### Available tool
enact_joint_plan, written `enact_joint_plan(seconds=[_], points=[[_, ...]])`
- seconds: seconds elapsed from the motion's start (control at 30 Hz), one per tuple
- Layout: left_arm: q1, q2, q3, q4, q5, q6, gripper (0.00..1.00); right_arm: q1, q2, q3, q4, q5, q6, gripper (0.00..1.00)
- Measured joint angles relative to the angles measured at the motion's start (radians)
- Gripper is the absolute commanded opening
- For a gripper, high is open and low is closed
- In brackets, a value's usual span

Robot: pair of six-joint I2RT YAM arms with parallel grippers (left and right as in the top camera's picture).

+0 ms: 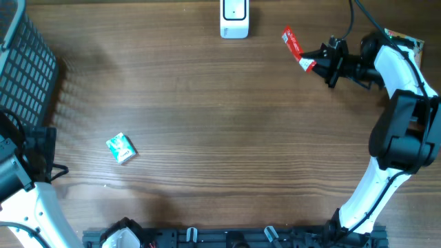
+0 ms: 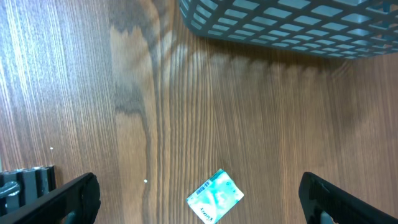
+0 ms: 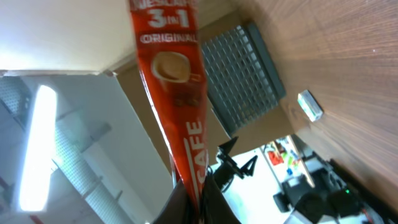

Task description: Scan the item barcode

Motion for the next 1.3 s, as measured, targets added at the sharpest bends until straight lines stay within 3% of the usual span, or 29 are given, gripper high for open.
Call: enact_joint_plan(seconds=[0.13,0.33,1.3], points=[[0.0,0.0,0.0,0.0,0.0,0.0,1.0,0.0,0.0,0.0,-0.085,0.0,-0.169,0.04],[0.0,0.0,0.0,0.0,0.0,0.0,1.0,0.0,0.0,0.0,-0.135,0.0,-0.271,0.04],[0.0,0.0,0.0,-0.001,0.0,0.0,1.0,-0.055,0.0,0.0,-0.212,0.0,-0.349,0.04]])
